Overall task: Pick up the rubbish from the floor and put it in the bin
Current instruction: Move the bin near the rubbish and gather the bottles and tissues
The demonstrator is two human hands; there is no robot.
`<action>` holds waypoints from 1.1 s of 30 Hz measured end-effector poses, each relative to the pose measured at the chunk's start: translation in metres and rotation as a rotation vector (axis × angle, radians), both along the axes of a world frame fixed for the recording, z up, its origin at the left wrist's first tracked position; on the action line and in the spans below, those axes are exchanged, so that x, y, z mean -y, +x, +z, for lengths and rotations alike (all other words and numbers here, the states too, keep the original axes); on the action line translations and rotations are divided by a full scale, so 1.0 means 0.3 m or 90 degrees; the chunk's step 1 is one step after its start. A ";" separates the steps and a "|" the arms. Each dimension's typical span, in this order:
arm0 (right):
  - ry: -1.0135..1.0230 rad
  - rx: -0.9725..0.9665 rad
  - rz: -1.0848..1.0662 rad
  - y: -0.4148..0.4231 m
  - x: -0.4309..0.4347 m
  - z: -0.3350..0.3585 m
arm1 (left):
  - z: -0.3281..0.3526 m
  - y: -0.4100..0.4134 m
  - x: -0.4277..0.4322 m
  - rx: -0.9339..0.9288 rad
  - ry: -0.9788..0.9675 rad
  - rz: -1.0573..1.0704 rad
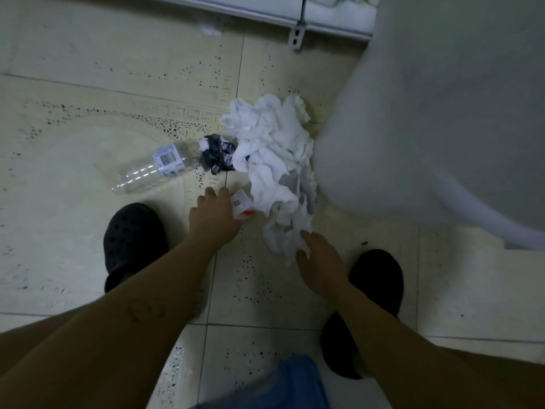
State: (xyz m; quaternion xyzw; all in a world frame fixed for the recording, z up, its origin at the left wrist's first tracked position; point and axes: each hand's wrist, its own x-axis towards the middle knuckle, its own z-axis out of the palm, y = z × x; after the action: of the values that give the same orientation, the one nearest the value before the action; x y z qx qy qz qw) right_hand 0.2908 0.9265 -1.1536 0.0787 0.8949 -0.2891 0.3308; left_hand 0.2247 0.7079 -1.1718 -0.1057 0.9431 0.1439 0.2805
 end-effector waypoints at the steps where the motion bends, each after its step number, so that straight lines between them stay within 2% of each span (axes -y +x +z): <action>1: 0.012 -0.009 -0.009 0.005 -0.003 0.010 | 0.019 0.012 0.007 0.010 0.016 0.015; 4: 0.054 -0.089 -0.061 -0.004 -0.006 0.062 | 0.101 0.023 0.045 0.043 0.017 0.007; 7: 0.071 -0.124 -0.048 -0.025 -0.005 0.126 | 0.208 0.016 0.083 0.060 0.000 -0.013; 16: -0.043 -0.158 -0.062 -0.040 0.010 0.345 | 0.522 0.079 0.123 0.024 0.015 -0.030; 22: -0.106 -0.144 -0.050 -0.074 0.050 0.571 | 0.800 0.106 0.105 -0.064 -0.034 -0.007; 27: -0.094 -0.233 -0.011 -0.048 0.064 0.724 | 0.960 0.161 0.069 -0.152 -0.031 0.000; 33: -0.094 -0.307 -0.038 -0.056 -0.005 0.941 | 1.109 0.190 -0.014 -0.230 -0.012 -0.004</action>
State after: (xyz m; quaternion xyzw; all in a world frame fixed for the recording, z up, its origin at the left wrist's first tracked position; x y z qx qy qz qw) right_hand 0.2740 0.9281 -0.8713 0.0094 0.9215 -0.3740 0.1041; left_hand 0.2818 0.7122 -0.8390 -0.0776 0.9799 0.1504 0.1058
